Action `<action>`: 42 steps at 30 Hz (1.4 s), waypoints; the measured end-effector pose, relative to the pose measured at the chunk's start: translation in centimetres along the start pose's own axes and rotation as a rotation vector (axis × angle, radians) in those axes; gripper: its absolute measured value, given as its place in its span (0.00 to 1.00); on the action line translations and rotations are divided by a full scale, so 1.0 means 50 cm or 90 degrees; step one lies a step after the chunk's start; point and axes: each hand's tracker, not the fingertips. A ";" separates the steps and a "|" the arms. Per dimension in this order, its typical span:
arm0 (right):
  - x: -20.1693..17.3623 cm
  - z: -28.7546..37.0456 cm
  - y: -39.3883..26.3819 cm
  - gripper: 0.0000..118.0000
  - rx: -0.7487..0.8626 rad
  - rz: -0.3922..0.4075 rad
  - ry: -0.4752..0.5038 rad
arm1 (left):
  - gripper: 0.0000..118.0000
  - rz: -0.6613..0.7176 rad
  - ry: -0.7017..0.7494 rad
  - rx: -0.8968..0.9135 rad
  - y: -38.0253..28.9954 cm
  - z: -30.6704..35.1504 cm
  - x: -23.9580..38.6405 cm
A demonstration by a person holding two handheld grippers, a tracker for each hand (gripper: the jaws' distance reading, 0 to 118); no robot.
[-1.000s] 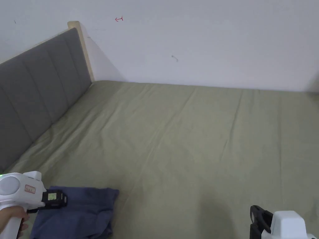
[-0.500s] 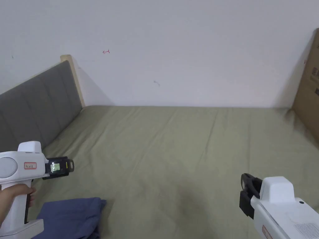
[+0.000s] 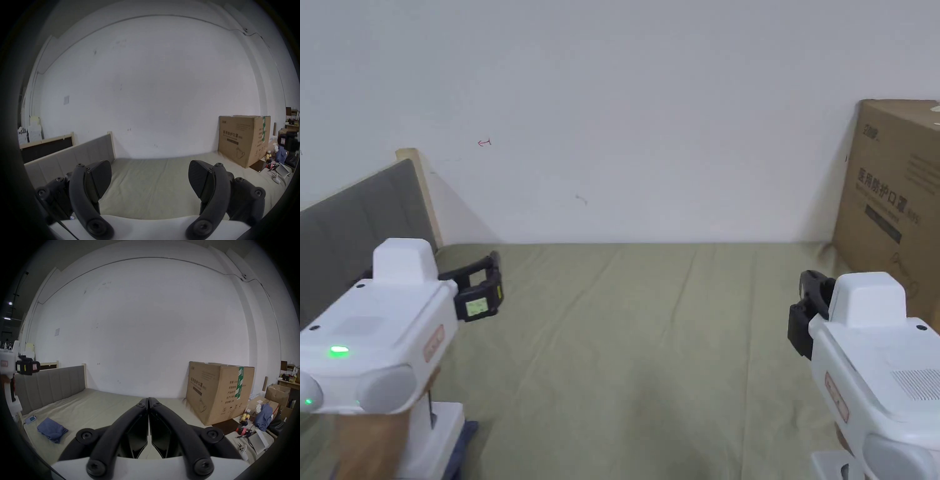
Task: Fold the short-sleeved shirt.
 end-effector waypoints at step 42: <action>0.029 0.059 -0.017 0.00 0.025 0.014 -0.044 | 0.00 -0.004 -0.063 0.036 -0.096 0.060 0.171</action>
